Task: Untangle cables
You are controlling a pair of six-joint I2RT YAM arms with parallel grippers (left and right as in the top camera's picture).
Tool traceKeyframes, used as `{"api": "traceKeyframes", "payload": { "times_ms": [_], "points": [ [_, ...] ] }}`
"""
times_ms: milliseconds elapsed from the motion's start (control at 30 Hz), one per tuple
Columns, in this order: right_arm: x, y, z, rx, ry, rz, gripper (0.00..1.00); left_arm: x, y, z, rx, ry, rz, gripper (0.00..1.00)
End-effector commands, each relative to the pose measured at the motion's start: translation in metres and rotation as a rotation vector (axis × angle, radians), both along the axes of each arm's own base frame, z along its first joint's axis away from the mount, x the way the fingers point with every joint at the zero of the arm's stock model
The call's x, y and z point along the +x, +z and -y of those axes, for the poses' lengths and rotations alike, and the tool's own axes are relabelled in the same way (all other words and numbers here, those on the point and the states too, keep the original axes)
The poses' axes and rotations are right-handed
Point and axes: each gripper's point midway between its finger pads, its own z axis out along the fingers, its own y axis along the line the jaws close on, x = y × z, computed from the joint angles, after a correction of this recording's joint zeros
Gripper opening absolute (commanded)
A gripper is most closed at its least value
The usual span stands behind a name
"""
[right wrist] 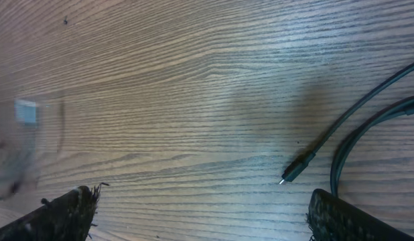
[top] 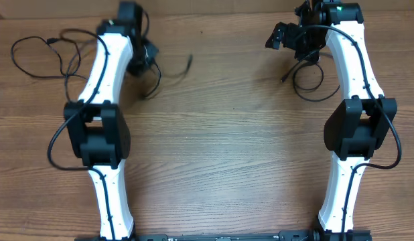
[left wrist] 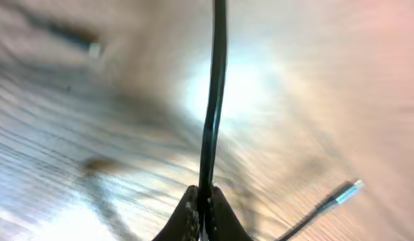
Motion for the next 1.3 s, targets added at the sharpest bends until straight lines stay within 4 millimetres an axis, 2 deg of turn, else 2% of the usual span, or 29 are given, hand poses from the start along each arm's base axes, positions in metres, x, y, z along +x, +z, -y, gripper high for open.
{"api": "traceKeyframes", "payload": {
  "times_ms": [0,100,167,233,333,433,500,600,667,767,933,1033,1100,1200,1267],
  "points": [
    [0.003,0.02,-0.001,-0.005,0.008,0.051,1.0,0.014,0.143,0.005,0.029,-0.1,0.319,0.04],
    [0.003,0.02,-0.001,-0.006,0.008,0.051,1.0,0.01,0.2,0.003,0.069,-0.155,0.448,0.04],
    [0.003,0.02,-0.001,-0.006,0.008,0.051,1.0,0.006,0.23,-0.001,0.114,-0.185,0.519,0.04],
    [0.003,0.02,-0.001,-0.006,0.008,0.051,1.0,-0.004,0.274,-0.007,0.169,-0.223,0.621,0.04],
    [0.002,0.02,-0.001,-0.005,0.008,0.051,1.0,-0.02,0.322,0.001,0.176,-0.297,0.743,0.04],
    [0.003,0.02,-0.001,-0.005,0.008,0.051,1.0,-0.037,0.353,0.031,0.103,-0.48,0.85,0.04],
    [0.002,0.02,-0.001,-0.004,0.006,0.05,1.0,-0.056,0.368,0.065,0.016,-0.71,0.929,0.04],
    [0.003,0.02,-0.001,-0.004,0.005,0.05,1.0,-0.079,0.382,0.1,-0.114,-0.963,1.03,0.04],
    [0.003,0.02,0.0,-0.004,0.004,0.05,1.0,-0.093,0.392,0.116,-0.166,-1.099,1.101,0.04],
    [0.002,0.02,-0.001,-0.004,0.005,0.049,1.0,-0.108,0.399,0.126,-0.21,-1.215,1.163,0.04],
    [0.002,0.02,-0.001,-0.004,0.005,0.049,1.0,-0.1,0.391,0.107,-0.159,-1.166,1.126,0.04],
    [0.002,0.02,-0.001,-0.004,0.005,0.047,1.0,-0.084,0.364,0.073,-0.042,-1.02,0.984,0.04],
    [0.001,0.02,0.0,-0.004,0.004,0.043,1.0,-0.077,0.338,0.04,0.053,-0.887,0.835,0.04],
    [0.001,0.02,-0.001,-0.004,0.005,0.044,1.0,-0.083,0.303,-0.014,0.15,-0.67,0.615,0.04],
    [0.003,0.02,-0.001,-0.004,0.005,0.051,1.0,-0.092,0.29,-0.04,0.158,-0.574,0.524,0.04]
  ]
}}
